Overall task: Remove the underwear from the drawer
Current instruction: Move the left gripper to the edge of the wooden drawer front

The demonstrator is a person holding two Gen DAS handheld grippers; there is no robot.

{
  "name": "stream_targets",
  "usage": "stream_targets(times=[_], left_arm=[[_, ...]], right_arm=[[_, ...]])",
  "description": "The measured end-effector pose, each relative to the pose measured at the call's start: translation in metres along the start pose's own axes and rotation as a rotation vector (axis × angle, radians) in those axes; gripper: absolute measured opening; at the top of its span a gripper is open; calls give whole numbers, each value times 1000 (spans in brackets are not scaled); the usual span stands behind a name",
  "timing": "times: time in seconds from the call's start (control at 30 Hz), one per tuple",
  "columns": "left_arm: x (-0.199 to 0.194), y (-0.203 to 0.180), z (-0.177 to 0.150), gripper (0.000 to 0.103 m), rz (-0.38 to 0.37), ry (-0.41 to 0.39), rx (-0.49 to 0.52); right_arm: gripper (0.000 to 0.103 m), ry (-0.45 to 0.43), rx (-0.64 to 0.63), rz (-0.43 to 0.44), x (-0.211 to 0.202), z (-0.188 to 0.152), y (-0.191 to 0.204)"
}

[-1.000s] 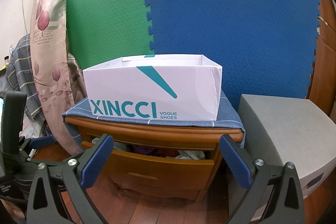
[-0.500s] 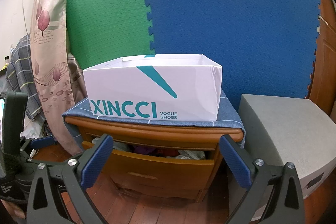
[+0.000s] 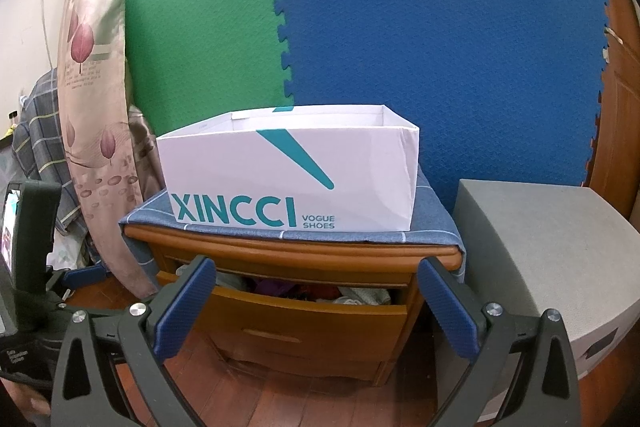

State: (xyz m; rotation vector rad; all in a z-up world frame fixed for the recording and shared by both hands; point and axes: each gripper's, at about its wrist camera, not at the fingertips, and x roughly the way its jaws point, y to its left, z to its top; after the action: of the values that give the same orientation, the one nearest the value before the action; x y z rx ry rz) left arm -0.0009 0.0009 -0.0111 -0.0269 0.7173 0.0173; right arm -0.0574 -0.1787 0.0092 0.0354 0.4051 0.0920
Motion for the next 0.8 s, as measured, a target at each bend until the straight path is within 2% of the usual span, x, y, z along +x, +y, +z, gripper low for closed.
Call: stream_targets(times=[0.2,0.5,0.63,0.8], left_arm=[[3,-2,3,102,7,16,-3],[29,-3,21,102,6,79,-45],[48,3,22,102,-13,137,-109],[75,16,17,102,-56,233,-241]], right_arm=[[103,-11,19,8,-4,4,-8],[103,-50,65,11,-18,24,-32],[103,-87,34,13,-25,38,-38],[103,-104,10,-5,-26,43,-53]])
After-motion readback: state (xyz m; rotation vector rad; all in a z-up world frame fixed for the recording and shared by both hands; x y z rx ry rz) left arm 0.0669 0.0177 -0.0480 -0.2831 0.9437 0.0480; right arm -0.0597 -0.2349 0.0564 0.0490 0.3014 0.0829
